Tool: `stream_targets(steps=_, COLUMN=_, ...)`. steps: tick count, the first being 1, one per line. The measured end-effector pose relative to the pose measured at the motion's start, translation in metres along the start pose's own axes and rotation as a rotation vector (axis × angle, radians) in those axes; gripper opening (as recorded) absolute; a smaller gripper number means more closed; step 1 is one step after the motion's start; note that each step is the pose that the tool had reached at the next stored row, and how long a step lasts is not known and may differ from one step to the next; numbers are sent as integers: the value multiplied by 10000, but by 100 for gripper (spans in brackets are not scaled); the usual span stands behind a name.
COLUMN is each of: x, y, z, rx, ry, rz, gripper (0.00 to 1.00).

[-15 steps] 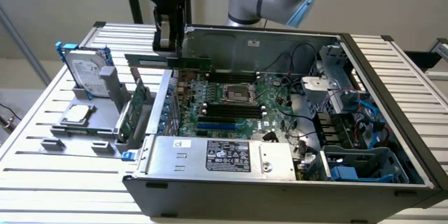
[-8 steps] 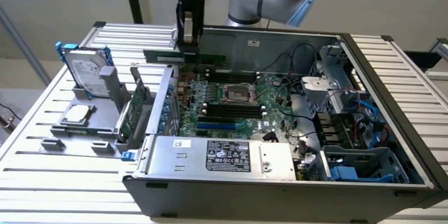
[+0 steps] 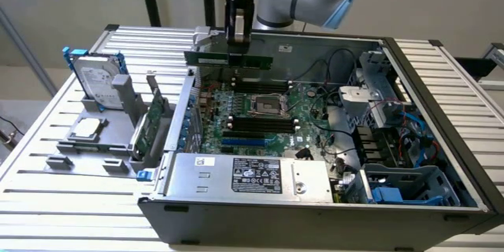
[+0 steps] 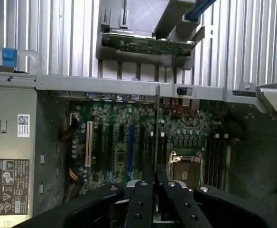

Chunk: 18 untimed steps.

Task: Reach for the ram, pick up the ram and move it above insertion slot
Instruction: 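Pick up the ram and move it above insertion slot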

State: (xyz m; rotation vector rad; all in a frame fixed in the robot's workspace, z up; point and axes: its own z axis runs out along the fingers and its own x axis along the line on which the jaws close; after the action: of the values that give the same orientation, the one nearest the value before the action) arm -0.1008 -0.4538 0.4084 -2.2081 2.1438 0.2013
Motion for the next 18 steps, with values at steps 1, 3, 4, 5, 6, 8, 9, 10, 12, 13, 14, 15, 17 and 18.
stream_targets(steps=1, x=-20, y=-38, z=5, rx=0, ry=0, rz=0, gripper=14)
stream_targets(steps=3, x=-63, y=-119, z=15, rx=0, ry=0, rz=1, gripper=14)
stream_targets(steps=4, x=-82, y=-158, z=19, rx=-1, ry=0, rz=1, gripper=14)
stream_targets(steps=5, x=-102, y=-196, z=23, rx=0, ry=0, rz=0, gripper=14)
stream_targets(steps=6, x=-122, y=-233, z=26, rx=-1, ry=1, rz=0, gripper=14)
stream_targets(steps=8, x=-162, y=-303, z=30, rx=0, ry=0, rz=0, gripper=14)
stream_targets(steps=9, x=-182, y=-338, z=32, rx=0, ry=2, rz=1, gripper=14)
stream_targets(steps=10, x=-200, y=-373, z=33, rx=1, ry=3, rz=0, gripper=14)
stream_targets(steps=12, x=-234, y=-446, z=34, rx=3, ry=6, rz=0, gripper=14)
stream_targets(steps=13, x=-249, y=-480, z=35, rx=7, ry=8, rz=0, gripper=14)
stream_targets(steps=14, x=-262, y=-508, z=35, rx=13, ry=11, rz=-1, gripper=14)
stream_targets(steps=15, x=-273, y=-531, z=35, rx=20, ry=17, rz=-2, gripper=14)
stream_targets(steps=17, x=-289, y=-556, z=36, rx=40, ry=35, rz=-3, gripper=14)
stream_targets(steps=18, x=-296, y=-567, z=37, rx=49, ry=46, rz=-4, gripper=14)
